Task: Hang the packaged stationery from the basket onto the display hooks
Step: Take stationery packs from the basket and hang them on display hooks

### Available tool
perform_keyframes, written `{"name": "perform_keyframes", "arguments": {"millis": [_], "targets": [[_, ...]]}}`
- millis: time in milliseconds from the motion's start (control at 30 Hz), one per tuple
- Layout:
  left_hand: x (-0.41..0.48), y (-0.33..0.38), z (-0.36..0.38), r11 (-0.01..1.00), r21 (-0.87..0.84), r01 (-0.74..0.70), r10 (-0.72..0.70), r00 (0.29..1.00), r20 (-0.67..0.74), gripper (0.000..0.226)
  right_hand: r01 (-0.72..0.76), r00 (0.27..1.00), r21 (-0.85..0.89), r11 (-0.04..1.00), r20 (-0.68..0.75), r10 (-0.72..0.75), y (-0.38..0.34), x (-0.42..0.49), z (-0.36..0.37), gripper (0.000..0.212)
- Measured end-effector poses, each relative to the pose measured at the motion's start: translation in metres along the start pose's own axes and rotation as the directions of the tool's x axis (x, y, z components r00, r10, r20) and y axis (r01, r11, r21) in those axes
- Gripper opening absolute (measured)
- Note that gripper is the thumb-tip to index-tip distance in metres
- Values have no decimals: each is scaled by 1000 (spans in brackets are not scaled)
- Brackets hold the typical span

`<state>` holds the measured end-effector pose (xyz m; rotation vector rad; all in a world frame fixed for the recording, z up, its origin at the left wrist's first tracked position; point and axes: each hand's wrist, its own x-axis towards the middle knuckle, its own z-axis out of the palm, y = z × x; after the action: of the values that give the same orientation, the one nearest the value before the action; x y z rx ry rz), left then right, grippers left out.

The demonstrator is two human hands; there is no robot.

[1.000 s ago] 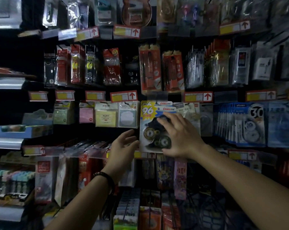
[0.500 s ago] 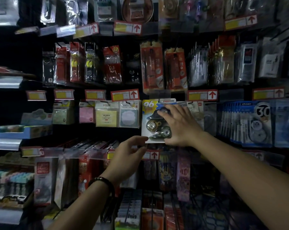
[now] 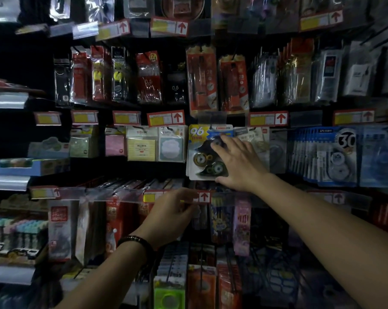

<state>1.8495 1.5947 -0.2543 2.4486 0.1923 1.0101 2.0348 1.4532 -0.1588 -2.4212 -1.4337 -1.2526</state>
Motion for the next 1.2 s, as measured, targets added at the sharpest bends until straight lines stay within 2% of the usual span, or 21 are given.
{"name": "perform_keyframes", "arguments": {"millis": [100, 200, 333, 467, 567, 700, 833, 933, 1033, 1100, 1167, 1200], "targets": [[-21, -1, 9, 990, 136, -41, 37, 999, 32, 19, 7, 1000, 86, 996, -3, -7, -13, -27, -4, 84], [-53, -7, 32, 972, 233, -5, -24, 992, 121, 25, 11, 999, 177, 984, 35, -18, -32, -67, 1, 72], [-105, -15, 67, 954, 297, 37, -105, 971, 216, 23, -40, 991, 287, 957, 137, 0, -58, -137, 25, 64], [-170, -34, 110, 934, 348, 73, -206, 910, 360, 20, -87, 964, 357, 930, 267, -12, -84, -223, 65, 55], [-226, -51, 152, 916, 381, 125, -294, 855, 426, 25, -175, 919, 411, 895, 394, -1, -108, -296, 105, 56], [-291, -74, 195, 897, 416, 151, -394, 702, 593, 27, -312, 779, 431, 847, 627, -32, -140, -394, 158, 49], [-343, -101, 230, 888, 419, 190, -445, 583, 680, 23, -442, 620, 367, 818, 785, -18, -174, -469, 209, 46], [-370, -127, 258, 879, 422, 222, -473, 506, 721, 17, -609, 471, 310, 730, 882, 18, -204, -517, 250, 36], [-386, -155, 287, 863, 413, 293, -503, 402, 766, 23, -728, 326, 234, 644, 945, 26, -236, -569, 294, 24], [-393, -176, 306, 843, 423, 334, -527, 348, 775, 28, -723, 265, 240, 648, 962, -60, -256, -600, 320, 20], [-400, -196, 320, 814, 425, 397, -555, 314, 770, 28, -666, 247, 266, 697, 960, -131, -276, -632, 352, 27], [-404, -206, 325, 797, 423, 430, -569, 302, 765, 25, -682, 192, 252, 687, 967, -164, -286, -642, 365, 30]]}}
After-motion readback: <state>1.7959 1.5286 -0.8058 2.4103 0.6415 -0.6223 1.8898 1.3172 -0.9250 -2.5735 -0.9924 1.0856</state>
